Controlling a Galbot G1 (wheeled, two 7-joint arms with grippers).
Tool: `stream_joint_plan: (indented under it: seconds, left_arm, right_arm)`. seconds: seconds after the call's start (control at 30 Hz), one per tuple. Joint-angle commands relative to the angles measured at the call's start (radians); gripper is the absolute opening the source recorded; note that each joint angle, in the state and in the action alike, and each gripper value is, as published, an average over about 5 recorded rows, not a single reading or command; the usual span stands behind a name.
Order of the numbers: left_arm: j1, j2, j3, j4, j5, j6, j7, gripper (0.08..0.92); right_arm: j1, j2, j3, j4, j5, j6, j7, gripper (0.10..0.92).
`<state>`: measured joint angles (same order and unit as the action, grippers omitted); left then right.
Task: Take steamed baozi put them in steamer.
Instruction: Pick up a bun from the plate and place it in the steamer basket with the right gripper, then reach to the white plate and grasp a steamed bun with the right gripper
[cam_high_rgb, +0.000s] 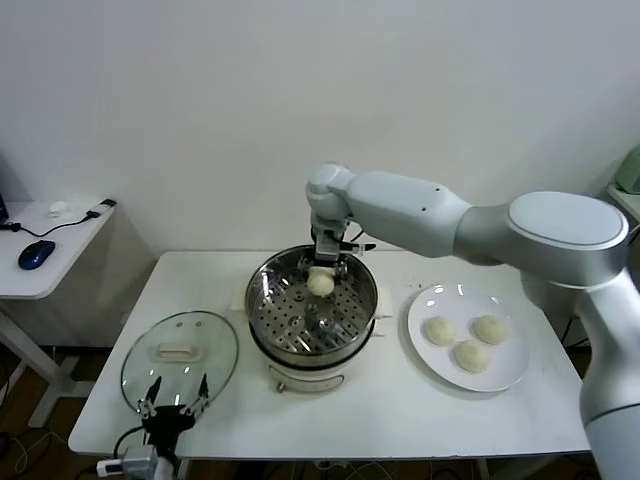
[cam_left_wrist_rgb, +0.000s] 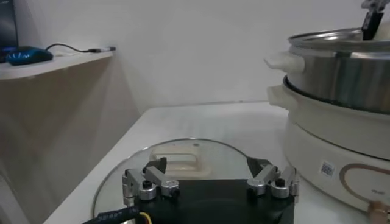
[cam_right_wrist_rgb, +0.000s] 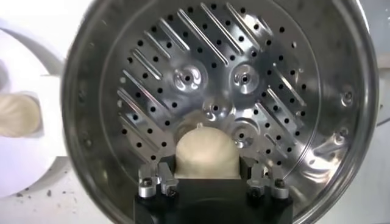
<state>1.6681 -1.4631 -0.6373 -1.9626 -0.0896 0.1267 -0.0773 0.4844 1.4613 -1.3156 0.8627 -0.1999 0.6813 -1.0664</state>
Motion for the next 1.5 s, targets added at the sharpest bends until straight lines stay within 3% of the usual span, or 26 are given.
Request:
stream_joint_plan:
  seconds: [0.03, 0.17, 0.47, 0.6, 0.73, 0.9, 1.03, 1.27, 1.5]
  left_arm:
    - [-0.004, 0.0, -0.002, 0.004, -0.002, 0.001, -0.001, 0.823]
    - [-0.01, 0.002, -0.004, 0.006, -0.008, 0.004, -0.002, 0.823]
    - [-0.021, -0.001, 0.0, 0.014, -0.011, 0.005, -0.001, 0.823]
    - [-0.021, -0.001, 0.002, 0.011, -0.01, 0.007, 0.0, 0.823]
    - [-0.018, -0.004, 0.001, 0.003, -0.01, 0.008, 0.001, 0.823]
    - [-0.01, -0.006, 0.004, -0.005, -0.005, 0.007, 0.002, 0.823]
    - [-0.008, -0.008, 0.005, -0.012, -0.001, 0.008, 0.004, 0.823]
    - [-0.01, -0.001, 0.002, -0.01, -0.001, 0.005, 0.004, 0.823]
    - [-0.016, -0.002, -0.001, -0.004, -0.003, 0.005, 0.004, 0.823]
  right_arm:
    - [-0.058, 0.066, 0.044, -0.158, -0.058, 0.05, 0.018, 0.662]
    - [-0.061, 0.083, 0.044, -0.193, -0.054, 0.067, 0.025, 0.669]
    - [-0.044, 0.093, 0.031, -0.202, 0.013, 0.092, 0.048, 0.817]
    - [0.01, 0.057, 0.01, -0.132, 0.122, 0.089, 0.028, 0.822]
    - [0.15, -0.032, -0.057, 0.015, 0.369, 0.039, -0.02, 0.823]
    - [0.367, -0.196, -0.255, 0.177, 0.76, -0.125, -0.062, 0.823]
    - [0.477, -0.378, -0.412, 0.252, 0.927, -0.37, -0.066, 0.823]
    - [0.55, -0.707, -0.603, 0.448, 0.882, -0.793, 0.074, 0.823]
    - [0.371, -0.879, -0.559, 0.62, 0.861, -0.967, 0.176, 0.823]
